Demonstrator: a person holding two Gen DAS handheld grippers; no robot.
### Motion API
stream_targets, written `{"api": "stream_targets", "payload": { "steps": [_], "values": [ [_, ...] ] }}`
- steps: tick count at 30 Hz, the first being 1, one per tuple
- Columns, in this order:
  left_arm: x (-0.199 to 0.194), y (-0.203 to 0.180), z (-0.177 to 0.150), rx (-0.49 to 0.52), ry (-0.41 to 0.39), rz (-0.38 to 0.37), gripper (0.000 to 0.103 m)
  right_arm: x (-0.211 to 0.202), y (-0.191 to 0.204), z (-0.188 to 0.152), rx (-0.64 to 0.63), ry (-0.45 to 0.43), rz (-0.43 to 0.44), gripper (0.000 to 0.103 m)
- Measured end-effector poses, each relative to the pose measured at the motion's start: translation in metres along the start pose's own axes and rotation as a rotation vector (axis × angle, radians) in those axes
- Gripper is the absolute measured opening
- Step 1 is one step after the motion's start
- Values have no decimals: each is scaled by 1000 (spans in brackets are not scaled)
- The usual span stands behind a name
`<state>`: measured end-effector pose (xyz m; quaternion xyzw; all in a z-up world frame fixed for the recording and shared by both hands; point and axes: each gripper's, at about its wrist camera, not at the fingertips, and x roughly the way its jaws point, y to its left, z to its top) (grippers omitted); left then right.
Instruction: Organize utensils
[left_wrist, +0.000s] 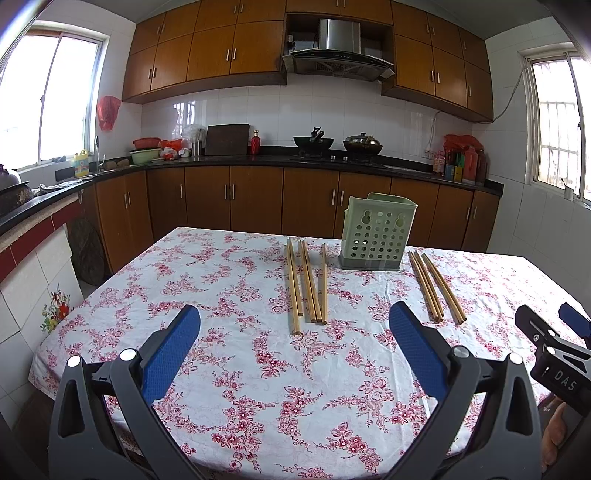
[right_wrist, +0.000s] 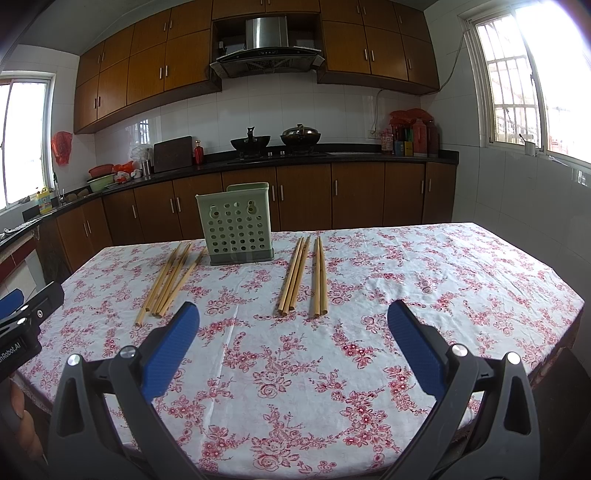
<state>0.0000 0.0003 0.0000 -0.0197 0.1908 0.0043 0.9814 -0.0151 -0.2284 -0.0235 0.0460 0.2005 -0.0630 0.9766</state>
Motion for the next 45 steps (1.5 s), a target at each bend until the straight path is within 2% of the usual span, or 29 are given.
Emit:
{"api": "stream_targets", "payload": {
  "steps": [45],
  "values": [
    [1,-3,-4,2,5,-5,101,1,-1,0,2,4,0,99]
  ]
}}
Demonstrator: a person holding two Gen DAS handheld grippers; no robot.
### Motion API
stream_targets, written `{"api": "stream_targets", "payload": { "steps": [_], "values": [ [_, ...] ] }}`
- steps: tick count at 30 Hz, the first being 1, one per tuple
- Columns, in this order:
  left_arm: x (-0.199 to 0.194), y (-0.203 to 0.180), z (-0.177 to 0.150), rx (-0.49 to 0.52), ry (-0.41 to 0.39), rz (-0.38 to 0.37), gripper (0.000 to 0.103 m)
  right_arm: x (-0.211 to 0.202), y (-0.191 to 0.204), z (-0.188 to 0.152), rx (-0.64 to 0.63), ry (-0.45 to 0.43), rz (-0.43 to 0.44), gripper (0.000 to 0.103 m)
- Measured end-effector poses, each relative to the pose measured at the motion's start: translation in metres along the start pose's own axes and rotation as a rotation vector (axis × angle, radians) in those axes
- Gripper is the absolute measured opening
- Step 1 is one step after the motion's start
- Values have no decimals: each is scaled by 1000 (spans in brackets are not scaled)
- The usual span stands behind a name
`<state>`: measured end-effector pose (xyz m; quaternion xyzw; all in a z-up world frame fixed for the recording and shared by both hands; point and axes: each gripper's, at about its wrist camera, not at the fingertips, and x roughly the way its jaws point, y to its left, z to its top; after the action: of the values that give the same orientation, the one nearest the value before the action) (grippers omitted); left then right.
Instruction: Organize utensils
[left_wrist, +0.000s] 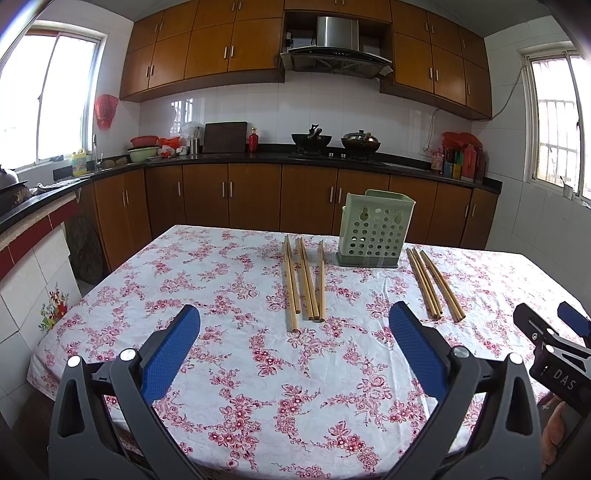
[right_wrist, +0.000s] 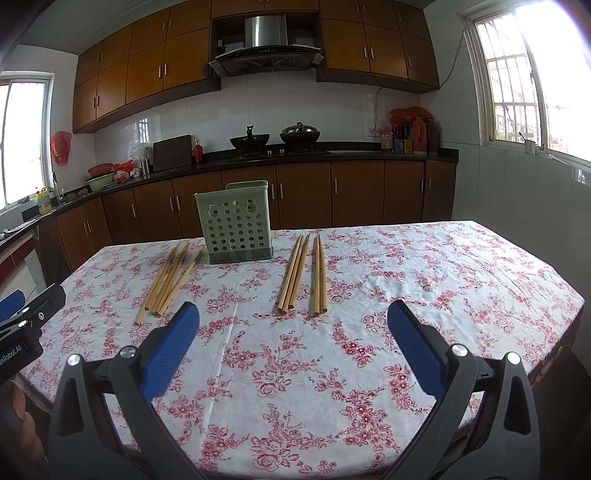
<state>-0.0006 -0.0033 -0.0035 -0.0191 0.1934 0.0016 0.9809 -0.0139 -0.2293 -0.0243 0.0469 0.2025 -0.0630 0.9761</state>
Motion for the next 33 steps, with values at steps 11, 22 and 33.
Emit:
{"api": "stream_targets", "payload": {
  "steps": [11,22,33],
  "values": [
    [11,-1,-7,-3,21,17,101,9,-2,1,13,21,1,99],
    [89,33,7,-46,264,96,101,91,-39,14,106,259,-85,90],
    [173,53,18,-86,458,23,74,223,-60,32,195,510,-14,24]
  ]
}}
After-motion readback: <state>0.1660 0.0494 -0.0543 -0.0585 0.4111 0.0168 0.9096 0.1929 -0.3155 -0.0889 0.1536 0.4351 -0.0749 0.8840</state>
